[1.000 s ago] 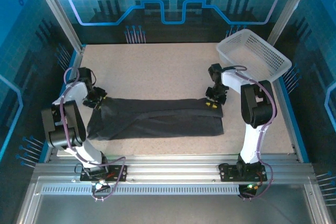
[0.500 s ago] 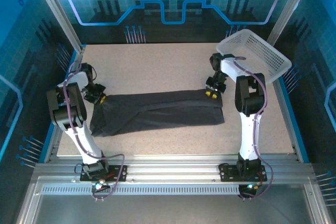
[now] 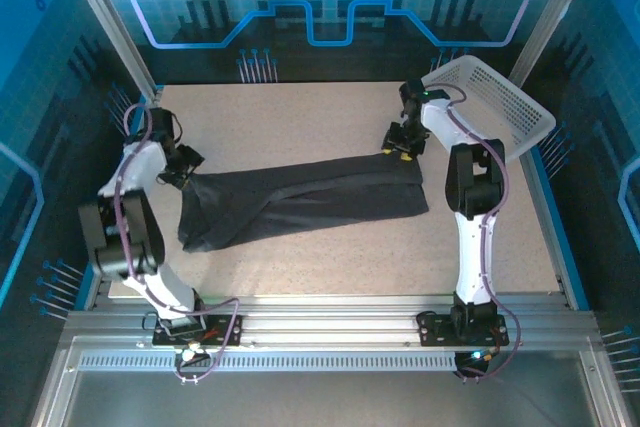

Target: Fold and stack the t-shirts

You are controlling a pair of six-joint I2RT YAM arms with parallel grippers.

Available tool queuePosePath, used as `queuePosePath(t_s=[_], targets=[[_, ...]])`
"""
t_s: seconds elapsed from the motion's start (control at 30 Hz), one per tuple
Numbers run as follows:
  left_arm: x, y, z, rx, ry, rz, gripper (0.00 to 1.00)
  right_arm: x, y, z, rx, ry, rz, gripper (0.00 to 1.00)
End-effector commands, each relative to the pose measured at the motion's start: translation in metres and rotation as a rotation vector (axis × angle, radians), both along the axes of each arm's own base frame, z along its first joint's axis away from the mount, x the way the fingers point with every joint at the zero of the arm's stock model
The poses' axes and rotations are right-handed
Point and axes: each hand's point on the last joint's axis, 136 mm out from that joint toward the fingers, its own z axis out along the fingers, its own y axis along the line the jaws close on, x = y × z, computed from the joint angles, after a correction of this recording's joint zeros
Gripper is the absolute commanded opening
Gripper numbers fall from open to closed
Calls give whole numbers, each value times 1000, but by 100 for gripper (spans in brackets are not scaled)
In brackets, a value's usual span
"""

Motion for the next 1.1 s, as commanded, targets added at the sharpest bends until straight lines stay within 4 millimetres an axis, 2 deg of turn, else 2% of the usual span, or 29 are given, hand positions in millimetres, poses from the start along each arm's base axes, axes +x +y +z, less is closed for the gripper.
queuePosePath(t_s=[0.0,0.03,0.1,0.17,0.23,0.4,0.5,0.57,0.63,0.77,0.9,1.07], targets=[[-1,-56,7,-63,-114,-242,53,-3,45,76,135,-240,143,51],[-5,-71,1,-95,-103,-296,52,-10,57,85,186,-270,170,52],[-11,-87,-13,-117,-60,-374,50,-26,77,98,278,-315,226,54],[-16,-97,-25,-132,-24,-425,50,-43,93,108,345,-333,271,55],[-19,-102,-36,-128,9,-464,51,-60,101,111,371,-322,289,55],[-20,-102,-53,-81,63,-505,52,-84,107,114,395,-307,297,55],[-18,-113,-61,-88,67,-549,52,-90,108,114,402,-304,290,55],[-20,-120,-67,-89,87,-572,49,-92,107,115,402,-303,286,55],[-25,-120,-71,-75,116,-573,41,-92,107,115,400,-302,283,54],[-32,-113,-71,-45,135,-524,19,-91,107,116,400,-305,279,54],[-34,-115,-53,-57,106,-479,1,-90,107,119,399,-310,277,53],[-55,-135,-34,-125,104,-427,0,-90,106,118,394,-309,278,52]])
